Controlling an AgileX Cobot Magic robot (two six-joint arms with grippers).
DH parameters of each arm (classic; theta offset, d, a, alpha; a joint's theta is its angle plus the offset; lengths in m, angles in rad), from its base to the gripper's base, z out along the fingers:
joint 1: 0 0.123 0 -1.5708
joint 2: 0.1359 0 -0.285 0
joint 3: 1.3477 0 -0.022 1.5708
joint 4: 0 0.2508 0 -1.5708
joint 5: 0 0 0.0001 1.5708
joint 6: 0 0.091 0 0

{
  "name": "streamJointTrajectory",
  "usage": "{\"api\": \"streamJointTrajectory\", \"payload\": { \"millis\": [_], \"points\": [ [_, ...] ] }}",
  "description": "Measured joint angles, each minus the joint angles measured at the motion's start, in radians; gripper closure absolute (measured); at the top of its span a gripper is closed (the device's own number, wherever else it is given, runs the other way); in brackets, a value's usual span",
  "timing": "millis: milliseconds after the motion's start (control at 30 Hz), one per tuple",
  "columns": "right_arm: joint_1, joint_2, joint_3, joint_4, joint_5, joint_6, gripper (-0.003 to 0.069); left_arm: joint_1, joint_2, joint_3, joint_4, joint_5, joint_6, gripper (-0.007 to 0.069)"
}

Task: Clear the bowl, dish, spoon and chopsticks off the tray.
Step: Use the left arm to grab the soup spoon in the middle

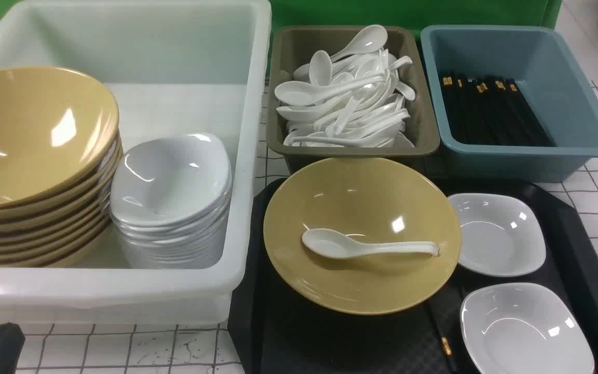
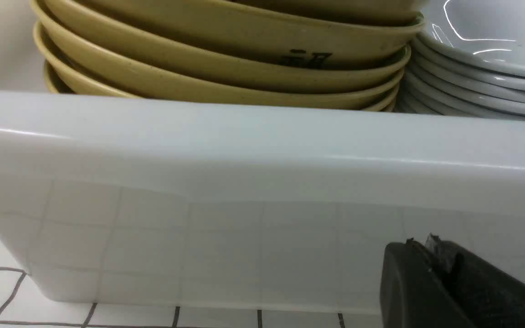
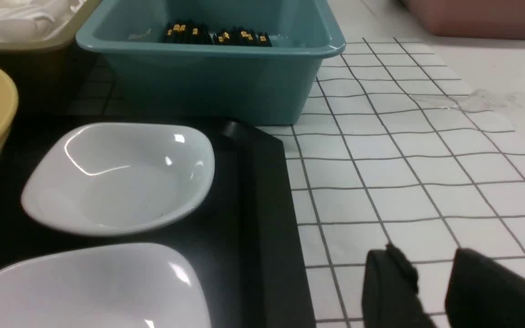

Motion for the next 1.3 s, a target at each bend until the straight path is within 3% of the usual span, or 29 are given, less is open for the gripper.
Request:
{"api": "streamJointTrajectory", "payload": {
  "millis": [1133, 1233, 1300],
  "points": [
    [0.000, 0.000, 0.000, 0.000, -0.010, -0.002, 0.0423, 0.000, 0.000, 0.000, 0.018, -0.001, 0.017, 0.0636],
    [0.000, 0.000, 0.000, 0.000, -0.022, -0.001, 0.0423, 0.000, 0.000, 0.002, 0.006, -0.024, 0.015, 0.0636],
    [0.000, 0.000, 0.004, 0.000, -0.100, 0.001, 0.0423, 0.000, 0.000, 0.002, -0.001, -0.126, 0.015, 0.0636]
  ]
}}
